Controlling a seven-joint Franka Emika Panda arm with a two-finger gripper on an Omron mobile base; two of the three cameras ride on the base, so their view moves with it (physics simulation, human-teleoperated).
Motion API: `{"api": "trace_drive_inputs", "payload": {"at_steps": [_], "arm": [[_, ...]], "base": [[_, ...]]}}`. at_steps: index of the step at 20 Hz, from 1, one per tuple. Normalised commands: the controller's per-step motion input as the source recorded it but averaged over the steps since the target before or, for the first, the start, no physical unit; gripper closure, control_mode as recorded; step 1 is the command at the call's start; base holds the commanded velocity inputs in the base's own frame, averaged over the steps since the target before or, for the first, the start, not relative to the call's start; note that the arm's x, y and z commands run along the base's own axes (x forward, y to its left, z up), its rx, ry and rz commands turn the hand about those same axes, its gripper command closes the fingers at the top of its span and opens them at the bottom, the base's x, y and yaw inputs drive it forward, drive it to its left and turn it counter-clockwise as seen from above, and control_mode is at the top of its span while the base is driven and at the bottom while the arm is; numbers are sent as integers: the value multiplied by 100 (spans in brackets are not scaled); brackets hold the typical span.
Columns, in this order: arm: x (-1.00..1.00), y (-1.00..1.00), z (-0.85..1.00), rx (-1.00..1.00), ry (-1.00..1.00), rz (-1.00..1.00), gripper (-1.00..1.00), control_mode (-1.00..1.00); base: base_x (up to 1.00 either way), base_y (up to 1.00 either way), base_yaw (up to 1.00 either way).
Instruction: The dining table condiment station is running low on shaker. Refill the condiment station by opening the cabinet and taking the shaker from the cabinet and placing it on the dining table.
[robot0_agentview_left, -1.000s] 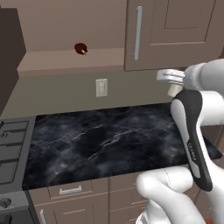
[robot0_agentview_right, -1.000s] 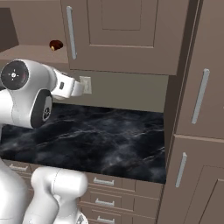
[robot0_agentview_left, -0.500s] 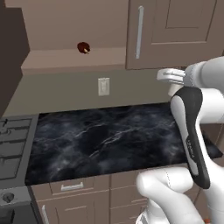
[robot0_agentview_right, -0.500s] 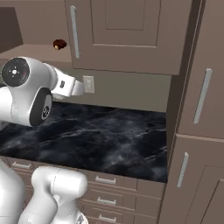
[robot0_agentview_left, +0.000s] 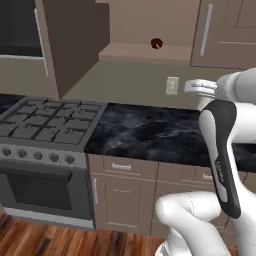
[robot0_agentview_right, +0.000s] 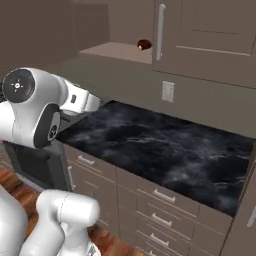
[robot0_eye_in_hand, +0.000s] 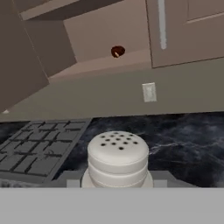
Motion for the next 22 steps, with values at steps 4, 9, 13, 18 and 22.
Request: {"api": "trace_drive_inputs", "payload": {"at_steps": [4, 9, 13, 18, 22], "arm": [[0, 0, 0, 0, 0, 0, 100, 100], [0, 0, 0, 0, 0, 0, 100, 100], [0, 0, 0, 0, 0, 0, 100, 100], [0, 0, 0, 0, 0, 0, 100, 100], [0, 0, 0, 0, 0, 0, 100, 100]], "base": [[-2, 0, 91], [0, 2, 93], [0, 11, 90], [0, 24, 83], [0, 23, 80]]}}
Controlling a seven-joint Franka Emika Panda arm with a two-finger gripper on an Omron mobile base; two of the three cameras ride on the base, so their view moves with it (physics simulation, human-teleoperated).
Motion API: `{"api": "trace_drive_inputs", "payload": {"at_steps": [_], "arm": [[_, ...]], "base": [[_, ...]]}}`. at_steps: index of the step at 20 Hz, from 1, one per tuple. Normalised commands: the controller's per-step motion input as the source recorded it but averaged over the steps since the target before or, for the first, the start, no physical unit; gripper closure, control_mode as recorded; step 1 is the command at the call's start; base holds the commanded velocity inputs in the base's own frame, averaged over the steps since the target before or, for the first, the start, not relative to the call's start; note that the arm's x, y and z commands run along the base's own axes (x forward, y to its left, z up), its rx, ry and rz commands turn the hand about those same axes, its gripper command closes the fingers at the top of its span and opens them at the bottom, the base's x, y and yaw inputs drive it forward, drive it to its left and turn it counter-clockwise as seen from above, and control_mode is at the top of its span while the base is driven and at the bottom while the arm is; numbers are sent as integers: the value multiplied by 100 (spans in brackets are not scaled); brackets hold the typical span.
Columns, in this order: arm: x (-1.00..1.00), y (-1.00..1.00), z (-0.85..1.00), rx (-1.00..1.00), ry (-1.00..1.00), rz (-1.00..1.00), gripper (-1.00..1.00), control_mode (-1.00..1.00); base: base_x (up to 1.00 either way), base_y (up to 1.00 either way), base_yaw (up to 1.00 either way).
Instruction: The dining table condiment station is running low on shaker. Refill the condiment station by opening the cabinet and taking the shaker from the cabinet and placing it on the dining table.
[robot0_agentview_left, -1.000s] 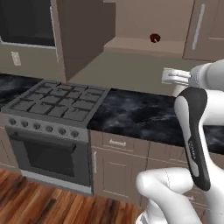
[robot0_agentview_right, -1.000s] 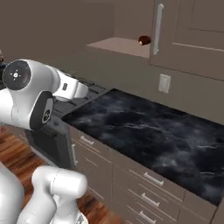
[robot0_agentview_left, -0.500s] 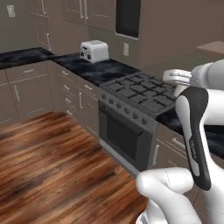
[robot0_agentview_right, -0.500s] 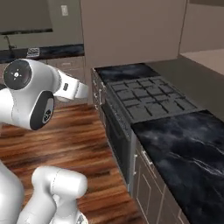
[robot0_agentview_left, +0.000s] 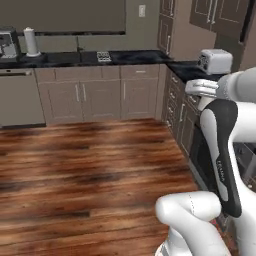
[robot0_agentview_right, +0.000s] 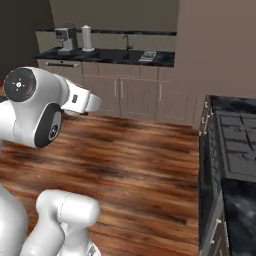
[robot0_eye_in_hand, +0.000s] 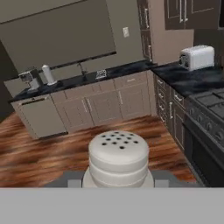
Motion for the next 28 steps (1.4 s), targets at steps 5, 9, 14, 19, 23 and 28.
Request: {"api": "trace_drive_inputs", "payload": {"at_steps": [5, 9, 14, 19, 23, 28], "arm": [[0, 0, 0, 0, 0, 0, 100, 100], [0, 0, 0, 0, 0, 0, 100, 100], [0, 0, 0, 0, 0, 0, 100, 100], [0, 0, 0, 0, 0, 0, 100, 100], [0, 0, 0, 0, 0, 0, 100, 100], [0, 0, 0, 0, 0, 0, 100, 100]], "base": [[15, 23, 75], [27, 24, 70], [42, 30, 64], [84, 9, 44], [100, 0, 22], [100, 0, 8]]}}
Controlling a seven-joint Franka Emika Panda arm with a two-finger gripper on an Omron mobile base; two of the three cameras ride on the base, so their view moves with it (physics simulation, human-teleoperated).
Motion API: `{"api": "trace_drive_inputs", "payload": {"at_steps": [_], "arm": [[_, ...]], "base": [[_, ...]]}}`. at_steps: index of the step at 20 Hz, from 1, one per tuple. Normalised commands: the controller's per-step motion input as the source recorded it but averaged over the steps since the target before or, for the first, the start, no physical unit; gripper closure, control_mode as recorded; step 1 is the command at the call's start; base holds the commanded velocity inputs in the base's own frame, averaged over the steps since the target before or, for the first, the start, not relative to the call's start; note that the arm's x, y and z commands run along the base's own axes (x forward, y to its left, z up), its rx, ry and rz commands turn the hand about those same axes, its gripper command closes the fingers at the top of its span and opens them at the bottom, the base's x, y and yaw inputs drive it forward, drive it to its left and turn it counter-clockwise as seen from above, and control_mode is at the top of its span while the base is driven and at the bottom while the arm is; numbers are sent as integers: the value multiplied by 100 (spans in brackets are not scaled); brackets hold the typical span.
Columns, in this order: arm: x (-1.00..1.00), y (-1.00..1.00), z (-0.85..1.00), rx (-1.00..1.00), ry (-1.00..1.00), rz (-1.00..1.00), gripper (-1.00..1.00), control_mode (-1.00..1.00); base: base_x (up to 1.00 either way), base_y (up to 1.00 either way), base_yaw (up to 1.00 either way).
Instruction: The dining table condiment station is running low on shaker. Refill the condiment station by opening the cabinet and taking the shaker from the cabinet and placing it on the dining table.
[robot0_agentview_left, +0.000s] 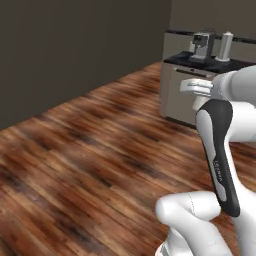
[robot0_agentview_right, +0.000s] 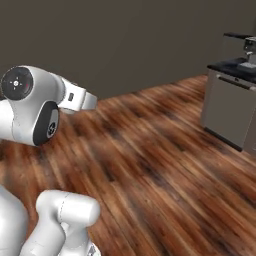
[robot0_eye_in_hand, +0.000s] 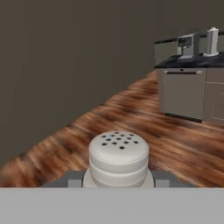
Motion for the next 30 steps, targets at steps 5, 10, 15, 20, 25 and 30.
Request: {"api": "trace_drive_inputs", "payload": {"at_steps": [5, 10, 15, 20, 25, 30], "arm": [[0, 0, 0, 0, 0, 0, 100, 100], [0, 0, 0, 0, 0, 0, 100, 100], [0, 0, 0, 0, 0, 0, 100, 100], [0, 0, 0, 0, 0, 0, 100, 100], [0, 0, 0, 0, 0, 0, 100, 100], [0, 0, 0, 0, 0, 0, 100, 100]], "base": [[100, 0, 1], [100, 4, 0], [100, 3, -6], [100, 8, -14], [100, 2, -26], [100, 2, -34]]}}
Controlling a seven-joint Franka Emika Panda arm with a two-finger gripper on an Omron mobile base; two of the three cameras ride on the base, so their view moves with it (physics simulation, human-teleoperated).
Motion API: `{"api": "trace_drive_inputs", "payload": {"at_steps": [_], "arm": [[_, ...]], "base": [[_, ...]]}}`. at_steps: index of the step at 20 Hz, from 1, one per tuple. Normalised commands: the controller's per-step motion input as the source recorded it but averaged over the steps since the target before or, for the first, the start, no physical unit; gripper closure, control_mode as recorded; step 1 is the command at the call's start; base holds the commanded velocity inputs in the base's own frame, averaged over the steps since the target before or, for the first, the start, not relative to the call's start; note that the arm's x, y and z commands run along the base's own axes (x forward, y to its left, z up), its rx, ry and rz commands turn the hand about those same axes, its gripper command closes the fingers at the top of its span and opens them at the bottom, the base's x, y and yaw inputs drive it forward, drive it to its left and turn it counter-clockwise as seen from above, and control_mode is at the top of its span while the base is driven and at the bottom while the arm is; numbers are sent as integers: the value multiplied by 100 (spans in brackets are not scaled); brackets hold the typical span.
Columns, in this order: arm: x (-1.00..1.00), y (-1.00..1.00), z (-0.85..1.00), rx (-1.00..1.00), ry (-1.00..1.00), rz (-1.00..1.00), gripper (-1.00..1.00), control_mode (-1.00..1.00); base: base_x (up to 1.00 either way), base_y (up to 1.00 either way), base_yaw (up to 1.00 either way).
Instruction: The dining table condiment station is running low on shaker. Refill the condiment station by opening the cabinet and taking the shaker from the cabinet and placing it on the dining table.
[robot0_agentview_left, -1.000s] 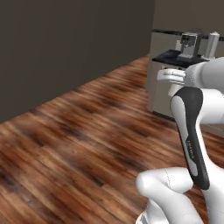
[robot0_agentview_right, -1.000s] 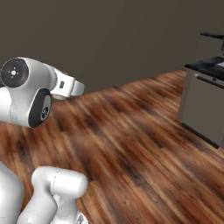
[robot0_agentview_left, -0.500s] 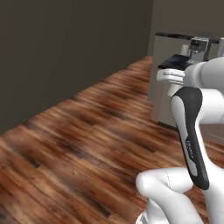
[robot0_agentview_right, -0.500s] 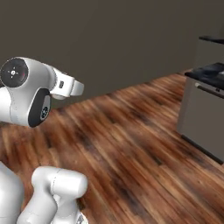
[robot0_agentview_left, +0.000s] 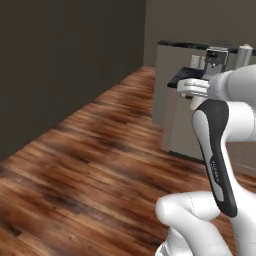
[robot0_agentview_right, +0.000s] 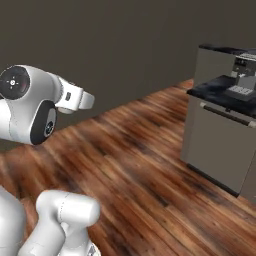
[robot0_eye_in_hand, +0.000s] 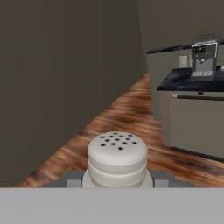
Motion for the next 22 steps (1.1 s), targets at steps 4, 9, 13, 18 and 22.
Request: {"api": "trace_drive_inputs", "payload": {"at_steps": [4, 9, 13, 18, 22], "arm": [[0, 0, 0, 0, 0, 0, 100, 100], [0, 0, 0, 0, 0, 0, 100, 100], [0, 0, 0, 0, 0, 0, 100, 100], [0, 0, 0, 0, 0, 0, 100, 100], [0, 0, 0, 0, 0, 0, 100, 100]], "base": [[100, 4, -38], [100, 8, -37], [100, 15, -35], [100, 41, -26], [100, 49, -12]]}}
